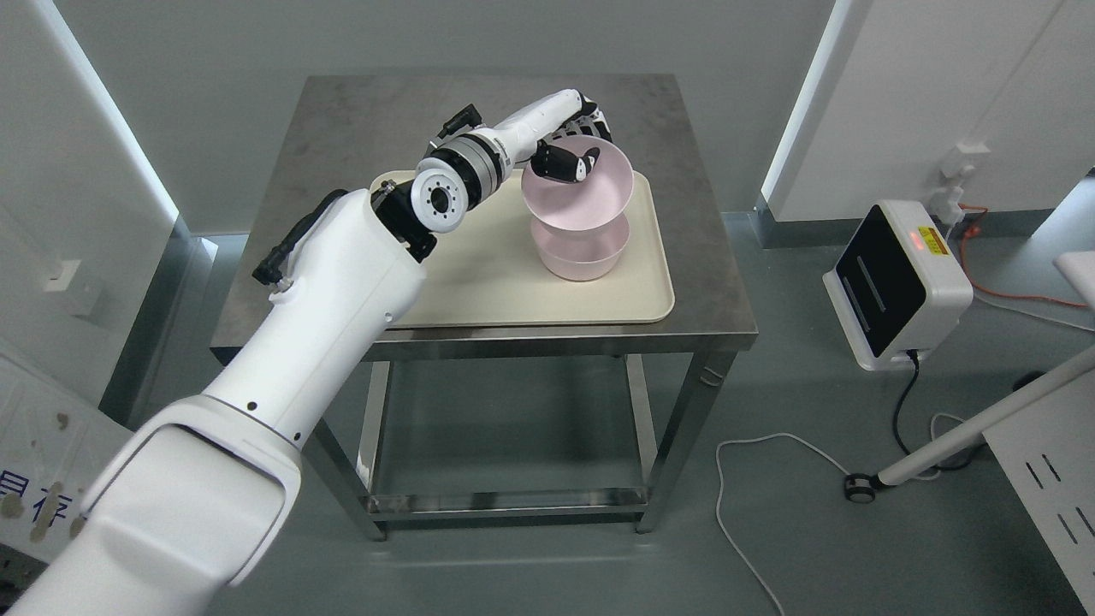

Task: Stack pink IKEA bowls on left shelf middle
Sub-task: 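Carry the pink bowl over and lower it into the other pink bowl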

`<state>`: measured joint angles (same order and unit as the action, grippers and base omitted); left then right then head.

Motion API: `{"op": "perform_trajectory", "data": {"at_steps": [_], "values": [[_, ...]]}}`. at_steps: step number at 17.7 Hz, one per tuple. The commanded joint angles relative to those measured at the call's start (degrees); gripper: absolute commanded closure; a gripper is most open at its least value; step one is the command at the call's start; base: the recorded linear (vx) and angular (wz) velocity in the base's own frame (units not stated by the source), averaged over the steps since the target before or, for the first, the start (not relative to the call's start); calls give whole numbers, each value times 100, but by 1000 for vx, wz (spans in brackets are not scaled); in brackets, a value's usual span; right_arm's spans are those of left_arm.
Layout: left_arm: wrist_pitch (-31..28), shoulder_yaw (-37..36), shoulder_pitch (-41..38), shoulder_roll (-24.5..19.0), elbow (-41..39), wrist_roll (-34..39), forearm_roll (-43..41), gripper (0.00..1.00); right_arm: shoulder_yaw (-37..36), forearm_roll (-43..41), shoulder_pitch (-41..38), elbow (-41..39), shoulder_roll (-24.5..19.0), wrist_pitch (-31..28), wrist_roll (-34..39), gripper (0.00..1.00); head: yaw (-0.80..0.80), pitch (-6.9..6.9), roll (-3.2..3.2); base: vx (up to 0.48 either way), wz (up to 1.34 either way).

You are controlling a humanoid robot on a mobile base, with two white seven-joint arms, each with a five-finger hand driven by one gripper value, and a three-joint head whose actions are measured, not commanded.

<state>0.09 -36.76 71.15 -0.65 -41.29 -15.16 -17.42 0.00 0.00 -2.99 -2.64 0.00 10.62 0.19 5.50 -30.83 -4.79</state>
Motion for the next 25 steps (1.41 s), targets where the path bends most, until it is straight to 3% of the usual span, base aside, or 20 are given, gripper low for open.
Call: {"op": "perform_trajectory", "data": {"at_steps": [1,8,13,18,21,25], "values": [[-35,-604,22,-35,578,31,89,97,-53,44,0,0,100,2,-2,0,0,0,0,0,0],[-44,-42,110,-35,605,57,98,95,-53,44,0,0,100,2,-2,0,0,0,0,0,0],[-35,169,110,-35,570,312,168,84,-53,44,0,0,100,2,-2,0,0,0,0,0,0],[0,318,75,-35,579,629,362,57,-61,44,0,0,100,2,-2,0,0,0,0,0,0],[9,835,-170,-35,369,620,397,12,-53,44,0,0,100,2,-2,0,0,0,0,0,0],[-70,2828,-1206,-35,-1622,262,720,9,-53,44,0,0,100,2,-10,0,0,0,0,0,0]]}}
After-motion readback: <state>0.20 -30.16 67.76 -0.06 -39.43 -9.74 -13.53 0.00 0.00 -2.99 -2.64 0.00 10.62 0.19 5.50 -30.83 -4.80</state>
